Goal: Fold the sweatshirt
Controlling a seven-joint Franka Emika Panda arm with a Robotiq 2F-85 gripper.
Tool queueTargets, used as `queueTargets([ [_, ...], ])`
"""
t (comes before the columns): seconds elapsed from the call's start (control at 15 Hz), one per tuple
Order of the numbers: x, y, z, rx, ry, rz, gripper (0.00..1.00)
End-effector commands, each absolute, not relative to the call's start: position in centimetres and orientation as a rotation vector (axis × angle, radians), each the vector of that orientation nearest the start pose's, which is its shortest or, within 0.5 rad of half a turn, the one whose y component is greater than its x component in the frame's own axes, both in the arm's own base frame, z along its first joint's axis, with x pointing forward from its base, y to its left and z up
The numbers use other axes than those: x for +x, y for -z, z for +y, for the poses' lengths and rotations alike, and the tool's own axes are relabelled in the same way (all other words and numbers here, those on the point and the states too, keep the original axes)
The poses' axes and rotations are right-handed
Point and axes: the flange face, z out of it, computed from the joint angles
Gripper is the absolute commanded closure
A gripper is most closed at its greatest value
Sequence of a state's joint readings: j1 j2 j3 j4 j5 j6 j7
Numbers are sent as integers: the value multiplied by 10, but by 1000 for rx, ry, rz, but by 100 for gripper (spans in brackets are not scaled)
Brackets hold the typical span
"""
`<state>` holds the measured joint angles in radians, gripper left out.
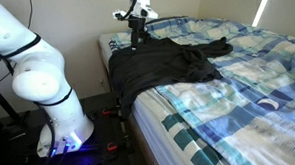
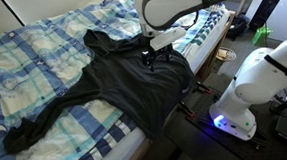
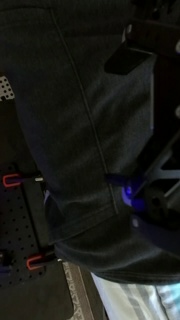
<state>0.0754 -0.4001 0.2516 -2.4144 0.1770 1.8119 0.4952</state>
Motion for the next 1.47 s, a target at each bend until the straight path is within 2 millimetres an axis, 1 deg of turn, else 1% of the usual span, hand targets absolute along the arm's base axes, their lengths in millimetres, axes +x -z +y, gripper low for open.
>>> queueTargets([
  [0.0,376,-439,145,-3116,-346,402,0],
  [0.53,376,-439,145,-3113,-347,407,0],
  [0.6,379,-437,142,-3085,-354,425,0],
  [0.67,385,-437,133,-3064,-366,522,0],
  [0.73,389,-439,124,-3036,-351,563,0],
  [0.93,402,-447,93,-2962,-304,767,0],
  [1.07,415,-453,69,-2933,-257,852,0],
  [1.2,430,-461,51,-2907,-197,921,0],
  [1.33,452,-469,39,-2894,-127,1023,0],
  [1.4,466,-474,32,-2873,-66,1121,0],
])
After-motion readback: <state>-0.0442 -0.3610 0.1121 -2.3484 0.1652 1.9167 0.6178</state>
